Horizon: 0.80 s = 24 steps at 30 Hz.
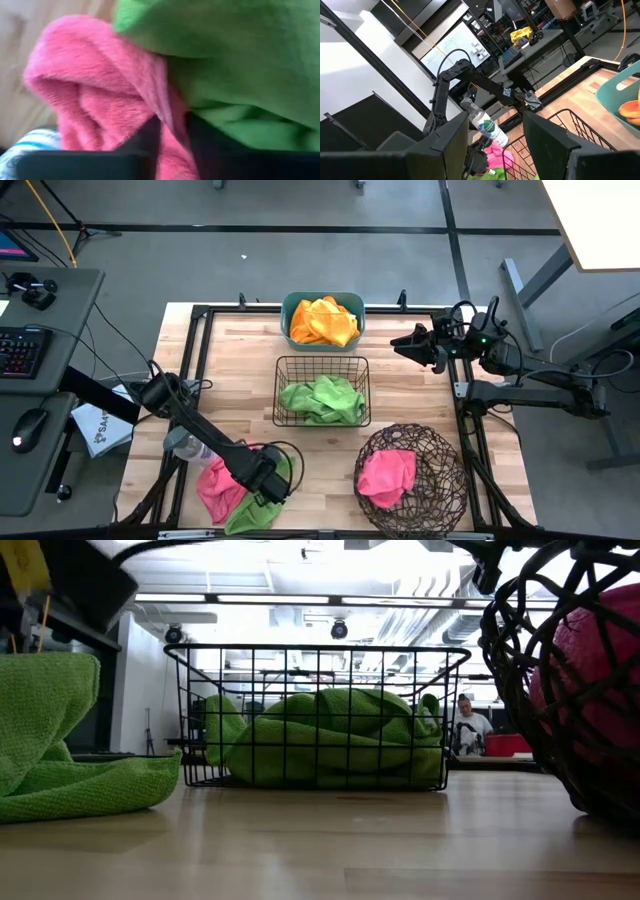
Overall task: Sort microfiber towel by color & place in baskets
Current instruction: Put the pink microfiber cloth into the black wicker basket
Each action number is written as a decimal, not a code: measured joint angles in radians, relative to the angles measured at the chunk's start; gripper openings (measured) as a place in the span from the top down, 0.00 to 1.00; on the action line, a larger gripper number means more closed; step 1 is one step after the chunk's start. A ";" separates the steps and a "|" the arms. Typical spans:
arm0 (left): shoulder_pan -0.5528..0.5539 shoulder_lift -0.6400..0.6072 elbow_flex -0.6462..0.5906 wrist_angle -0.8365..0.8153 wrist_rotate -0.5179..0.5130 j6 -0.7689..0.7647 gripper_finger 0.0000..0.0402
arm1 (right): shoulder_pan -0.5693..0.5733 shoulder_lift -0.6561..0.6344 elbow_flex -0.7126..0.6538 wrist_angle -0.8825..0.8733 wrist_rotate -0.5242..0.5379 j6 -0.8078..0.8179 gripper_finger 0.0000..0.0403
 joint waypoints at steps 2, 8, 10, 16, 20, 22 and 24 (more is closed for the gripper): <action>0.000 -0.015 0.001 -0.002 -0.004 0.025 0.95 | 0.000 0.000 0.000 0.000 0.000 0.002 0.54; 0.028 -0.201 0.074 -0.127 -0.050 0.060 0.99 | 0.000 0.000 0.000 0.001 0.002 0.002 0.54; 0.053 -0.289 0.136 -0.183 -0.129 0.070 1.00 | 0.000 0.000 0.000 0.001 0.020 0.002 0.54; 0.173 -0.451 0.371 -0.239 -0.421 0.224 1.00 | 0.000 0.000 0.000 0.075 0.100 0.004 0.54; 0.285 -0.402 0.520 -0.191 -0.454 0.501 1.00 | 0.000 0.000 0.000 0.190 0.105 0.038 0.54; 0.335 -0.351 0.572 -0.139 -0.440 0.636 1.00 | 0.000 -0.001 0.000 0.252 0.105 0.048 0.54; 0.373 -0.291 0.620 -0.057 -0.405 0.764 1.00 | 0.000 -0.001 0.000 0.307 0.105 0.060 0.54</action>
